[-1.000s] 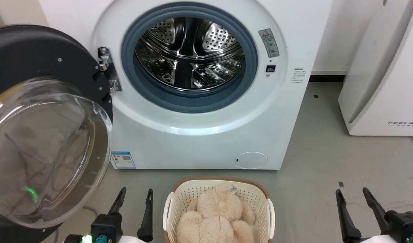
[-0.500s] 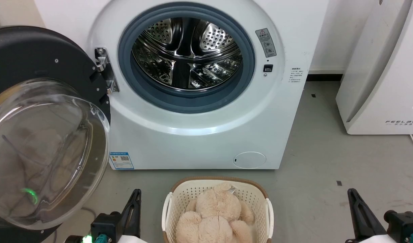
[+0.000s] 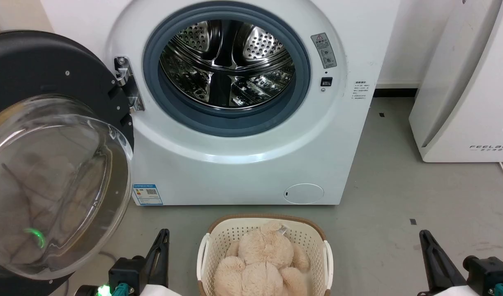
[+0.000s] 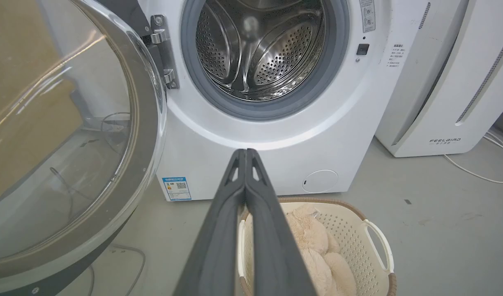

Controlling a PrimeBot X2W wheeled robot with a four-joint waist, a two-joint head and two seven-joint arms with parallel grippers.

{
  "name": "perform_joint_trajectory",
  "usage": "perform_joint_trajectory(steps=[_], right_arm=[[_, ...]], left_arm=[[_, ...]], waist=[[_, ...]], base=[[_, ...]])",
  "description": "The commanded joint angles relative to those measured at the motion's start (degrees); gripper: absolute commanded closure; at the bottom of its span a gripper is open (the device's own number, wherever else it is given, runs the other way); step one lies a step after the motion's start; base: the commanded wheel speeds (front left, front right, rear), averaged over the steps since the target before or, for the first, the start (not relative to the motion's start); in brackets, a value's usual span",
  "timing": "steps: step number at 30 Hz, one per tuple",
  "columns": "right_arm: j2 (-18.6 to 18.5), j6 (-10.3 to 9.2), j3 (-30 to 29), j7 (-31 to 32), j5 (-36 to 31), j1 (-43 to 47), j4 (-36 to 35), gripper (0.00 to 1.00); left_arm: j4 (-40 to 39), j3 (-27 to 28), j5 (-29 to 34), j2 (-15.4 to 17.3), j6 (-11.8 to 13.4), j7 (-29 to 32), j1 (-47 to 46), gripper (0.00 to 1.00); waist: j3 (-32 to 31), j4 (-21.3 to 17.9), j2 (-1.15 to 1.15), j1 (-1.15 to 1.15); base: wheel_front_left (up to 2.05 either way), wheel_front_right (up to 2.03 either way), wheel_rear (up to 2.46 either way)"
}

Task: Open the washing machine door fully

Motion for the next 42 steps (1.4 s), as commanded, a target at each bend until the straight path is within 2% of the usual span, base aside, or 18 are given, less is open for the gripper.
perform_joint_trajectory(steps=[1, 42], right_arm=[[0.0, 0.0, 0.2, 0.2, -0.4, -1.3, 0.3, 1.0], [0.1, 0.01, 1.9, 0.5, -2.3, -4.5, 1.7, 1.0]], left_arm=[[-0.4, 0.6, 0.6, -0.4, -0.3, 0.3, -0.7, 1.0], [-1.6, 5.2, 4.8, -3.0, -3.0, 3.0, -2.1, 1.0]], waist=[[0.0, 0.0, 0.0, 0.0], [0.8, -0.2, 0.0, 0.0]], base=[[0.0, 0.0, 0.0], [0.0, 0.0, 0.0]])
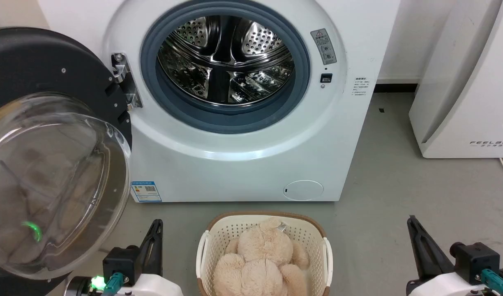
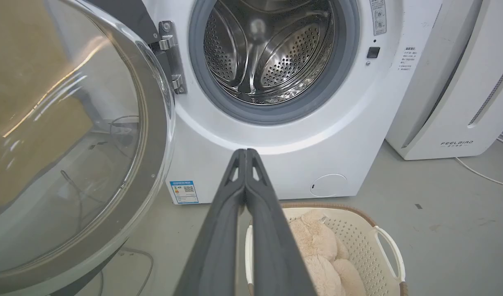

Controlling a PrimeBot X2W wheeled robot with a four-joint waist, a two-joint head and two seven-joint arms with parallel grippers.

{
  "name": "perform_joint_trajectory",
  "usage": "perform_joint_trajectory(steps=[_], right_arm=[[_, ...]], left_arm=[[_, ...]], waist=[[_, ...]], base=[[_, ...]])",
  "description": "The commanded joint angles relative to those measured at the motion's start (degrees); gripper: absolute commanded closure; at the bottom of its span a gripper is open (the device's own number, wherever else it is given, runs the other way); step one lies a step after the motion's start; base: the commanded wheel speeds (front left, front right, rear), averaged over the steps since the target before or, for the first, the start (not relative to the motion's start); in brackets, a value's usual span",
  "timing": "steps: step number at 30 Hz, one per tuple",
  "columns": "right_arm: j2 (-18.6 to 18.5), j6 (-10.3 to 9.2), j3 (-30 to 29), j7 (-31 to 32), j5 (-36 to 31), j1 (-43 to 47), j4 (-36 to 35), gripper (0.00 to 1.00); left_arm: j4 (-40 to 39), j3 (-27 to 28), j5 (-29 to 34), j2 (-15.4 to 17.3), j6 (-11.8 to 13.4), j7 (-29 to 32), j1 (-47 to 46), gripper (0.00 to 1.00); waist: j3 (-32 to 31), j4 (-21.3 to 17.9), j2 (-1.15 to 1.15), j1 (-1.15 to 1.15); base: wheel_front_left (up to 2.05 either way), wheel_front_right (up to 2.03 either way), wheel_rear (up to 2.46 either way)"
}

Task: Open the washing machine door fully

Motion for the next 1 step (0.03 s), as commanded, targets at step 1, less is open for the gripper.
perform_joint_trajectory(steps=[1], right_arm=[[0.1, 0.01, 0.2, 0.1, -0.7, -1.1, 0.3, 1.0]], left_arm=[[-0.3, 0.4, 0.7, -0.1, -0.5, 0.3, -1.2, 1.0]], waist=[[0.0, 0.0, 0.0, 0.0]], base=[[0.0, 0.0, 0.0]])
